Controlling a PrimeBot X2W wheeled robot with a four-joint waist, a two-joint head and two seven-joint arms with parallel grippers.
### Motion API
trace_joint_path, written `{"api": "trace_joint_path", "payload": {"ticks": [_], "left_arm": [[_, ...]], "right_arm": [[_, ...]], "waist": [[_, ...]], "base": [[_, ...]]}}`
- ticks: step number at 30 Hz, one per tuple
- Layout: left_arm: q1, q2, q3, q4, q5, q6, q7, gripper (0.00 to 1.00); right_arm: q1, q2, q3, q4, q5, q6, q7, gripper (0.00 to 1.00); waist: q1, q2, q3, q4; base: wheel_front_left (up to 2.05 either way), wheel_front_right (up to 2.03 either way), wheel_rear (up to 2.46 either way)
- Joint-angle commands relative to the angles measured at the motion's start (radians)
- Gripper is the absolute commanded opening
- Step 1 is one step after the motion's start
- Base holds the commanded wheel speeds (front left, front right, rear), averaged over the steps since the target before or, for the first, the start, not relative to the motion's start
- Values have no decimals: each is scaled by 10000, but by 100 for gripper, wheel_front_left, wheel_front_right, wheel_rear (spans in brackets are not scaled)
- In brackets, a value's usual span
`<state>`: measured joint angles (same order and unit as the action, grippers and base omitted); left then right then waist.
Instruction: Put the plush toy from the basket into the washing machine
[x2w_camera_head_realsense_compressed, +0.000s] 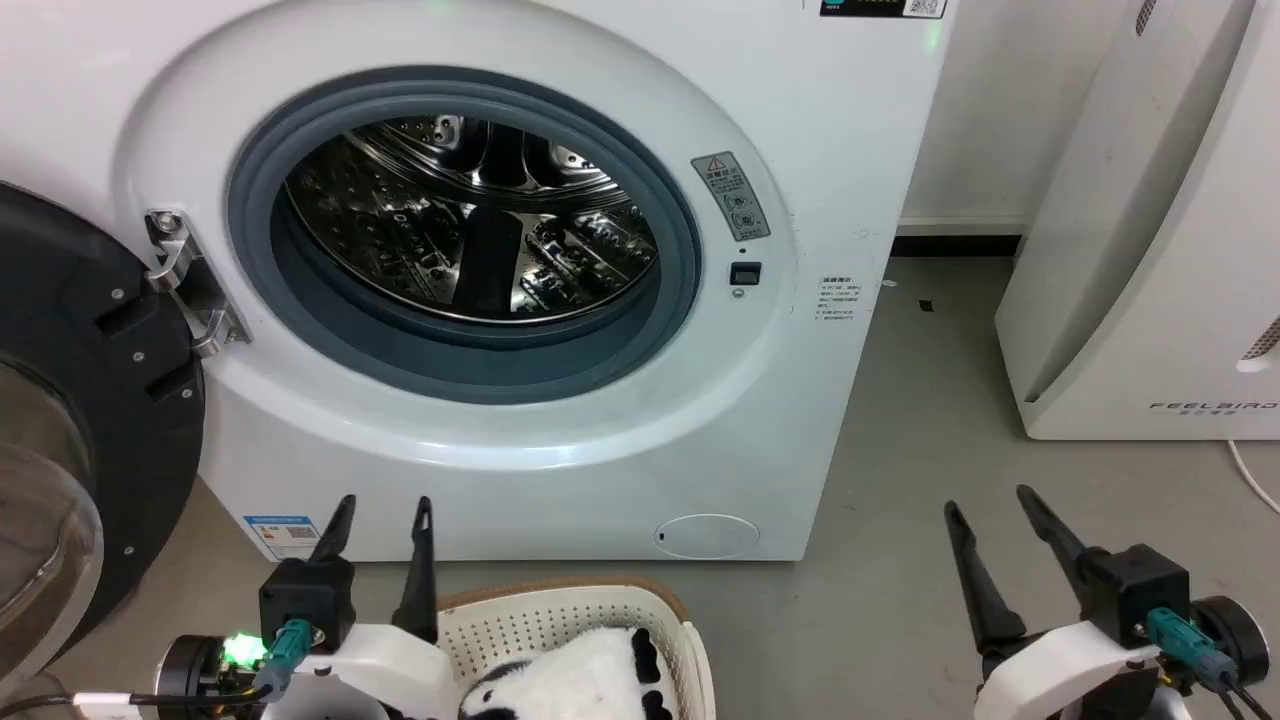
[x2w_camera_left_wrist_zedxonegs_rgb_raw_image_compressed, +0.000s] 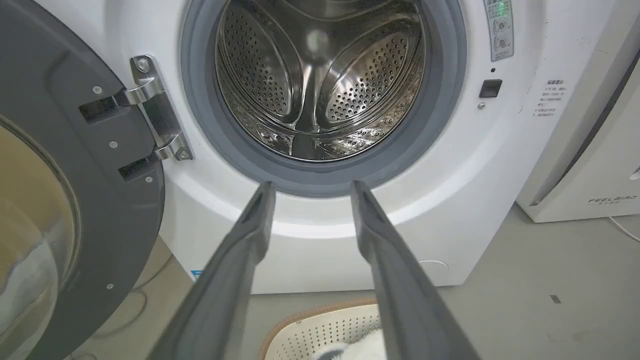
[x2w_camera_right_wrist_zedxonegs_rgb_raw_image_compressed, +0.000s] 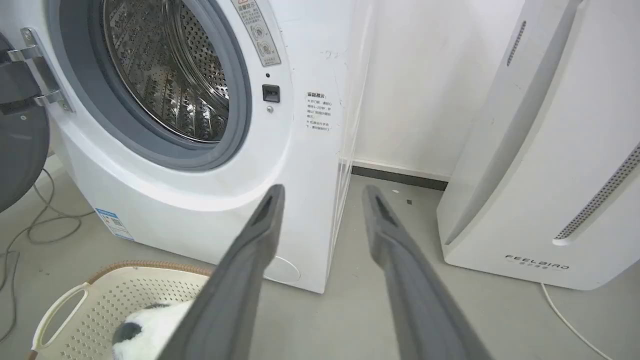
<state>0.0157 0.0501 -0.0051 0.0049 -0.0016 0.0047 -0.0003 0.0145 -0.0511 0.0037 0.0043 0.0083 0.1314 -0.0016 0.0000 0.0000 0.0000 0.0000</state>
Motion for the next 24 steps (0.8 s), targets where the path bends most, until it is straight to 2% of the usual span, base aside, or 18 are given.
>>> {"api": "trace_joint_path", "payload": {"ticks": [1, 24], "left_arm": [[1, 0, -15, 14, -14, 10, -36, 100], [-108, 0, -352, 738, -254, 3, -516, 100]], "right_arm": [[4, 0, -6, 4, 28, 0, -36, 100], [-27, 2, -114, -83, 130, -1, -514, 100]], "waist": [[0, 0, 3, -1], [0, 0, 210, -76]], "base": [[0, 0, 0], [0, 0, 0]]}}
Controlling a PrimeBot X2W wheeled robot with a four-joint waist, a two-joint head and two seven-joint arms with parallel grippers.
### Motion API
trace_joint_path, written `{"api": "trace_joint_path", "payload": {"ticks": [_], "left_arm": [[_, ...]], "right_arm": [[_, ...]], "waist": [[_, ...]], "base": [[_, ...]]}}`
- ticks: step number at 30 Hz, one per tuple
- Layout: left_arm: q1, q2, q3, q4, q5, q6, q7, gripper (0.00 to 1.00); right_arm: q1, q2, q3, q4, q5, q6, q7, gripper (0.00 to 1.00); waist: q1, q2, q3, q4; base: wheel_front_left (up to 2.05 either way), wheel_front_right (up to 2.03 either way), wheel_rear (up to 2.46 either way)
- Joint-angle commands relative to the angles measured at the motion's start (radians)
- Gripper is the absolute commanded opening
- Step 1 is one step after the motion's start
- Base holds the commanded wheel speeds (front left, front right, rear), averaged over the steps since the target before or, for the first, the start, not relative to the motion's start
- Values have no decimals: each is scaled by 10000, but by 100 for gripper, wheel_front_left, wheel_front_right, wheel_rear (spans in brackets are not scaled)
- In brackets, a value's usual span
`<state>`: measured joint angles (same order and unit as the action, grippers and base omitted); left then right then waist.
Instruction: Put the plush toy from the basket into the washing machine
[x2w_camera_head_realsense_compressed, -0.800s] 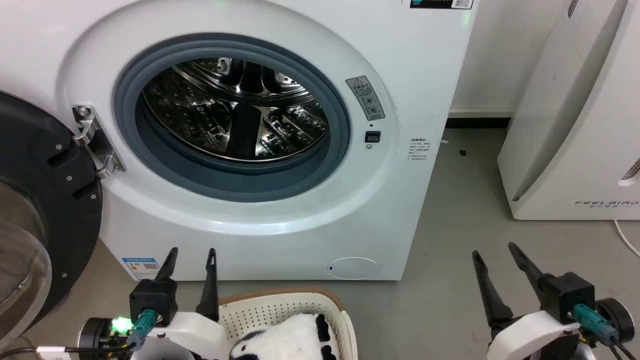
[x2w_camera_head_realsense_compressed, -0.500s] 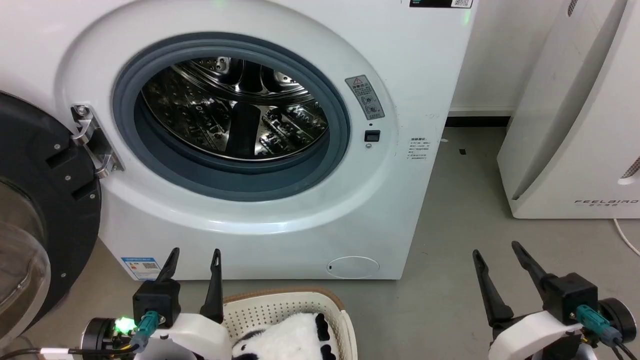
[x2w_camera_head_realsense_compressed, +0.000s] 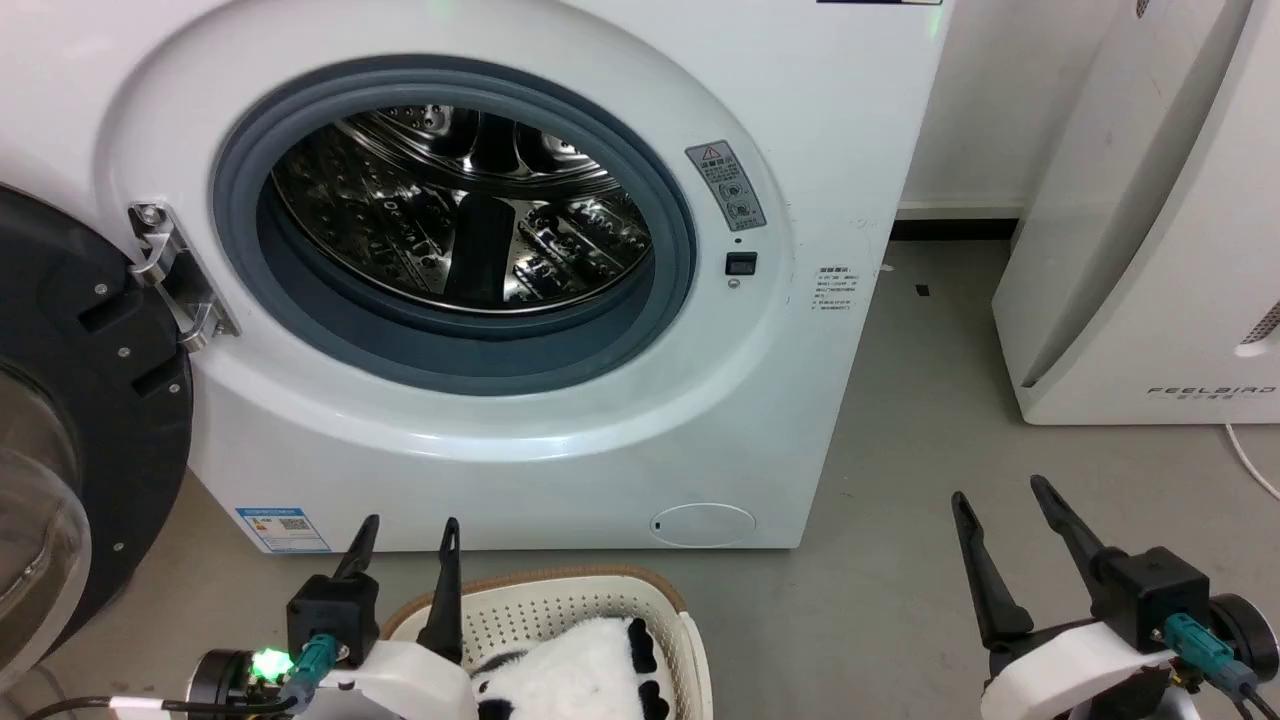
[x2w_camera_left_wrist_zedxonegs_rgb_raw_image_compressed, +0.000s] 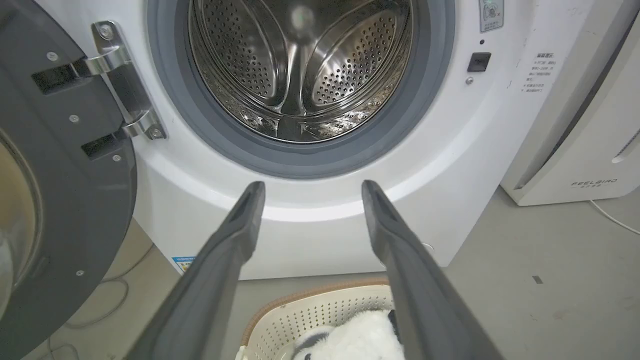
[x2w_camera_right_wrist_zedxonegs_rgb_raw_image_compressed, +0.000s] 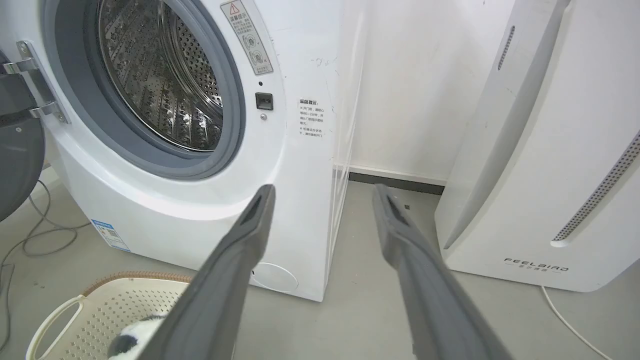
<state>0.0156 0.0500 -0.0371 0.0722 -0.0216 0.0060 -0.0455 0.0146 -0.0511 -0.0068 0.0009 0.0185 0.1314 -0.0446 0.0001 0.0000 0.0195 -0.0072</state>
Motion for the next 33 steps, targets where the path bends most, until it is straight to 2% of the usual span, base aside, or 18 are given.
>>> {"api": "trace_joint_path", "payload": {"ticks": [1, 18, 33], "left_arm": [[-131, 2, -53, 132, -70, -16, -85, 100], [-905, 25, -429, 1716, -394, -237, -426, 100], [-2242, 279, -830, 4106, -703, -556, -663, 100]], "right_arm": [[-34, 2, -5, -65, 45, -2, -105, 100], [-271, 3, 112, -348, -211, -3, -459, 100], [-709, 4, 209, -760, -259, -3, -770, 100]], "waist": [[-1, 0, 42, -10], [-1, 0, 953, -128], [-1, 0, 2346, -456]], "base": [[0, 0, 0], [0, 0, 0], [0, 0, 0]]}}
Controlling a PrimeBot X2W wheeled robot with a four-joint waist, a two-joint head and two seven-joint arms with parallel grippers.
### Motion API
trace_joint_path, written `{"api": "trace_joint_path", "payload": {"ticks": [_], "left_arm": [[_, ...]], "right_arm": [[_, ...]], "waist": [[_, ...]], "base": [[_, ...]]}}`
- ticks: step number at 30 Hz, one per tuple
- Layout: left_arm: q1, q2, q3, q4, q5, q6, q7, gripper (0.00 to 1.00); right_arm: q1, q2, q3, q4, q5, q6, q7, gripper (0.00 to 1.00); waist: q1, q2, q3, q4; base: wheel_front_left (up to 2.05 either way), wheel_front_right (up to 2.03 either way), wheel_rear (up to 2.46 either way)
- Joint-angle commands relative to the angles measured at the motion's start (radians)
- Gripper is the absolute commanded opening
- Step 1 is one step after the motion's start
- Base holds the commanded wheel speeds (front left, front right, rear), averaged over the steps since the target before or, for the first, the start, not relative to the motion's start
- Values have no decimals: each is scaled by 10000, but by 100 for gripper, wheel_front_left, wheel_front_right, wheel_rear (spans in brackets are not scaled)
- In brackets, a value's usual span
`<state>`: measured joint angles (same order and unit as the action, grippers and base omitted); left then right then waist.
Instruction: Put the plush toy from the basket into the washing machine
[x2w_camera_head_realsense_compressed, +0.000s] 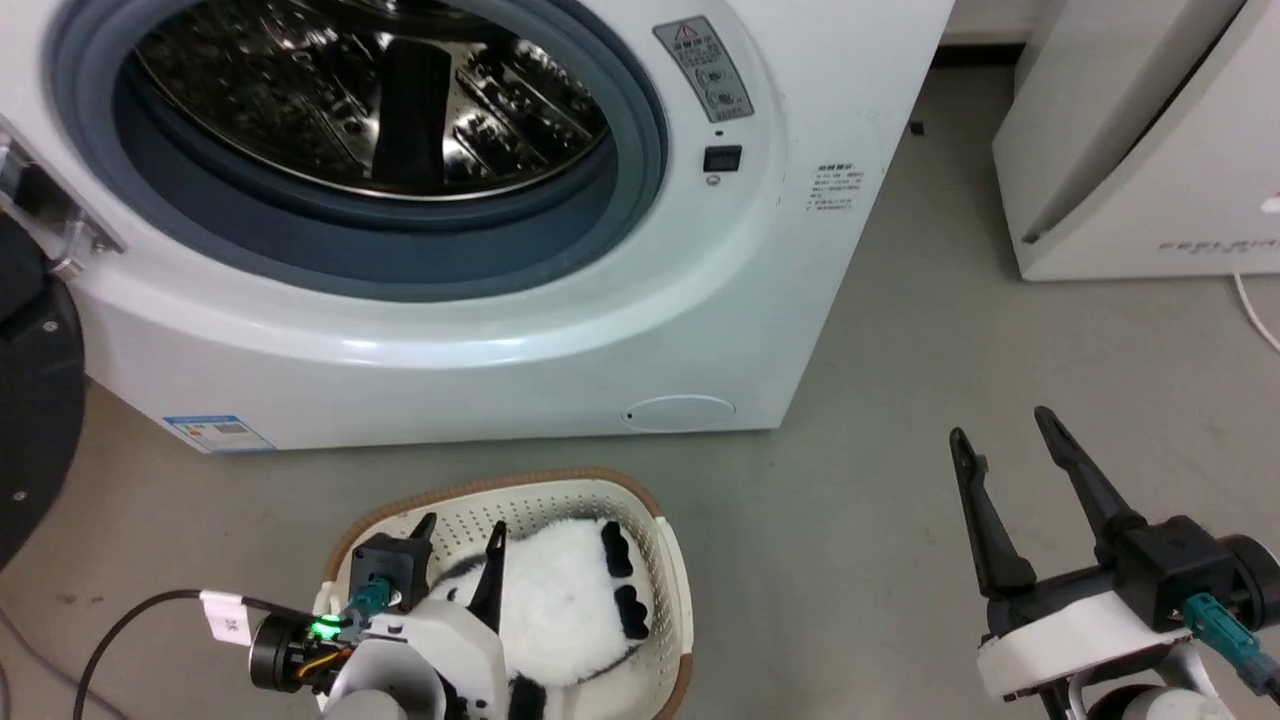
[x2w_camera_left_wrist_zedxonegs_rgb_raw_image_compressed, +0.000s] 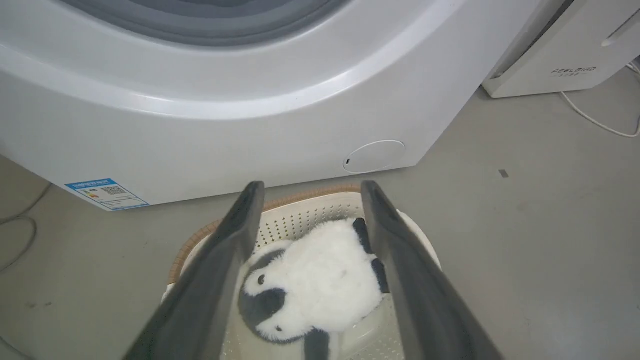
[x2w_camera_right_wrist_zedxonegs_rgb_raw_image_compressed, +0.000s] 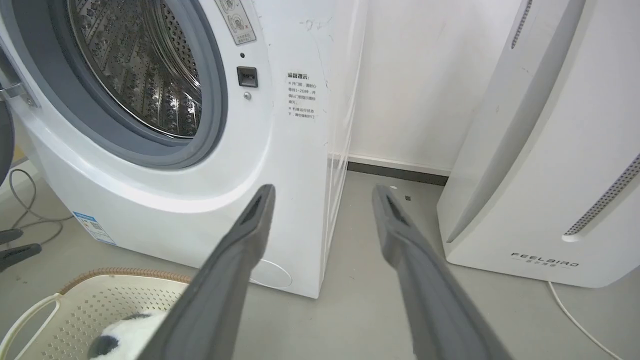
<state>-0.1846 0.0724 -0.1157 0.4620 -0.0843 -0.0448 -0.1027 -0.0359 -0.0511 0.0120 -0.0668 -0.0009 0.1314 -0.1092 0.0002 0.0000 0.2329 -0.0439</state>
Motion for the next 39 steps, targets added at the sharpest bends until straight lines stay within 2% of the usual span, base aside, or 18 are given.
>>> {"api": "trace_joint_path", "payload": {"ticks": [1, 13, 25, 29, 39], "left_arm": [[-353, 84, -78, 386, -90, -65, -109, 100], [-1559, 522, -493, 2241, -214, -134, -208, 100], [-2614, 951, -1193, 3737, -240, -348, 139, 100], [-2946, 1113, -1549, 4183, -163, -408, 427, 100], [-4105, 1323, -2490, 5228, 45, -534, 290, 100]], "right_arm": [[-228, 4, 25, -99, -47, -3, -145, 100], [-517, 5, 82, -365, 36, -4, -374, 100], [-792, 6, 148, -650, 46, -5, -623, 100], [-882, 6, 182, -739, 38, -5, -706, 100], [-1117, 7, 55, -998, 300, -6, -914, 100]], "waist": [[-2, 0, 315, -118], [-2, 0, 1461, -377], [-2, 0, 2628, -558], [-2, 0, 3015, -624], [-2, 0, 3997, -720]], "base": [[0, 0, 0], [0, 0, 0], [0, 0, 0], [0, 0, 0], [0, 0, 0]]}}
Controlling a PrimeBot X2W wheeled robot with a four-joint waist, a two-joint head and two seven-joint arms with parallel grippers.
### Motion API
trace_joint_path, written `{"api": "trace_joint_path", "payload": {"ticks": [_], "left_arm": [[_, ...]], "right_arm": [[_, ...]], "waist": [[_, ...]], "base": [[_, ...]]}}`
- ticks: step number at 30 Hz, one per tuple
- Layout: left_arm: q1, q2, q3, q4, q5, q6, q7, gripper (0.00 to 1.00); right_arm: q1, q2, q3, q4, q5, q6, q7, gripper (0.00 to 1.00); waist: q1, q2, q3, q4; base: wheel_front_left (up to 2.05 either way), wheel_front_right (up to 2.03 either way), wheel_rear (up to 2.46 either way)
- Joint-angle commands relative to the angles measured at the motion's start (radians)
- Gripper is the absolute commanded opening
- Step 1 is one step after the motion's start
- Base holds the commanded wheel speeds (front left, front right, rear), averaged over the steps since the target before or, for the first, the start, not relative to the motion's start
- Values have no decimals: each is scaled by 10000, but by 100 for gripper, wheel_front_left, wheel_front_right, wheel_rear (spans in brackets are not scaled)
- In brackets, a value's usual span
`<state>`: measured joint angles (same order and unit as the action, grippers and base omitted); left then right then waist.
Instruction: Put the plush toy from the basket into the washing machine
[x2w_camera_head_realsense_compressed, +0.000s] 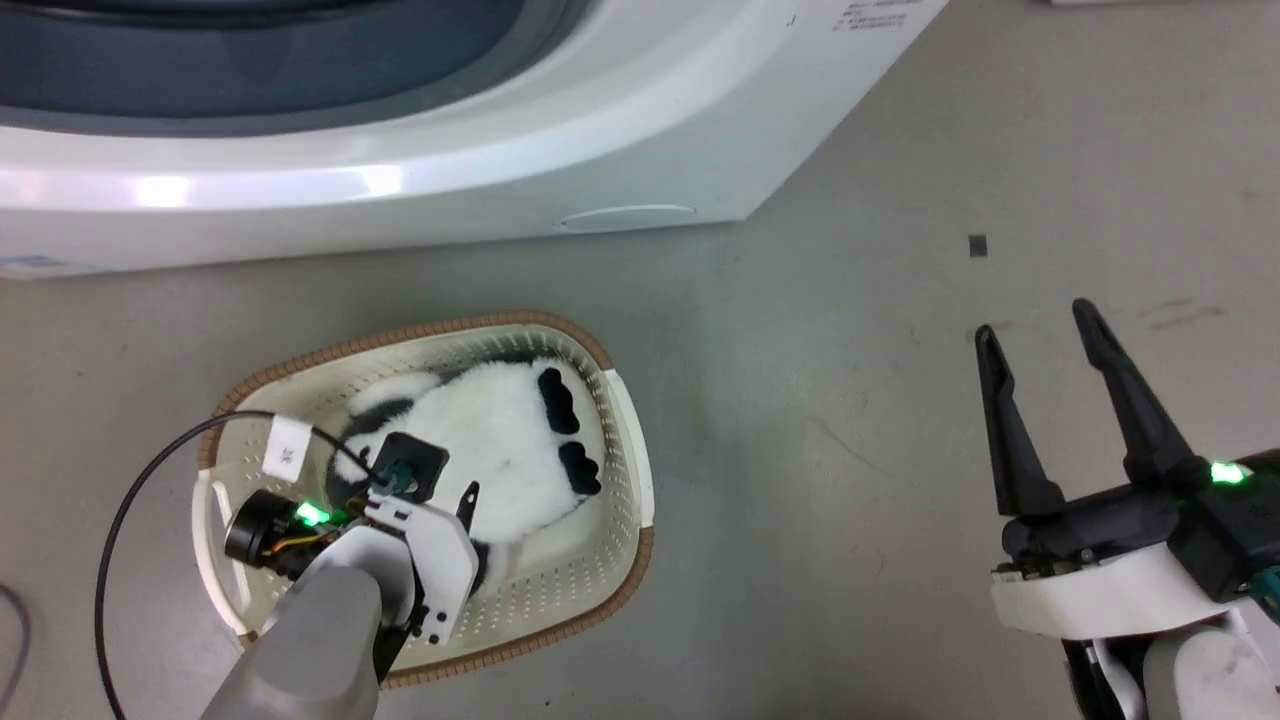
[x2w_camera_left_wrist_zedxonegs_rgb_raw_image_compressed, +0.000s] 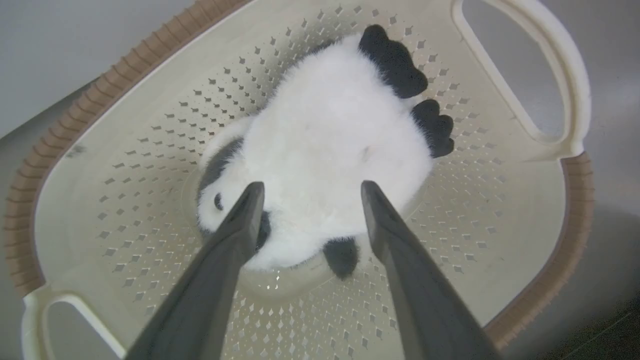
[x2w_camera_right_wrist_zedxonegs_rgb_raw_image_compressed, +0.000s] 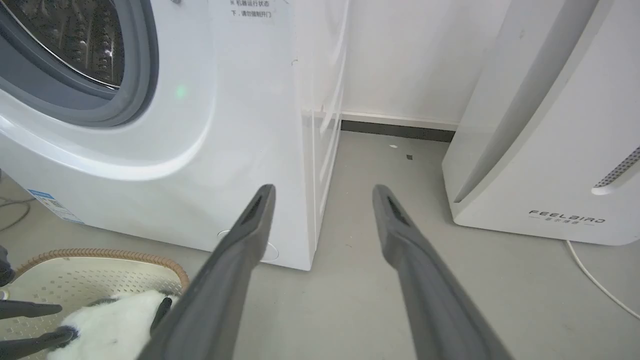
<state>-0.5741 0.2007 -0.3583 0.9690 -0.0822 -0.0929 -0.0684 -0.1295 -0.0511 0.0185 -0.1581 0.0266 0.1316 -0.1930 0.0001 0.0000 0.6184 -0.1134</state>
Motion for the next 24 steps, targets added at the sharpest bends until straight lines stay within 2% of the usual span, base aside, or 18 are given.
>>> {"api": "trace_joint_path", "payload": {"ticks": [1, 11, 24], "left_arm": [[-322, 45, -161, 260, 32, -65, -48, 100], [-1532, 96, -991, 1300, -200, -177, -79, 100], [-2872, 462, -1858, 2651, -376, -207, -211, 100]], "right_arm": [[-211, 7, -9, -121, 27, -8, -97, 100], [-475, 8, -35, -477, -21, -8, -305, 100], [-756, 9, 36, -905, 27, -9, -575, 100]], "waist": [[-1, 0, 242, -31], [-1, 0, 1254, -108], [-1, 0, 2525, -401]], "base": [[0, 0, 0], [0, 0, 0], [0, 0, 0]]}}
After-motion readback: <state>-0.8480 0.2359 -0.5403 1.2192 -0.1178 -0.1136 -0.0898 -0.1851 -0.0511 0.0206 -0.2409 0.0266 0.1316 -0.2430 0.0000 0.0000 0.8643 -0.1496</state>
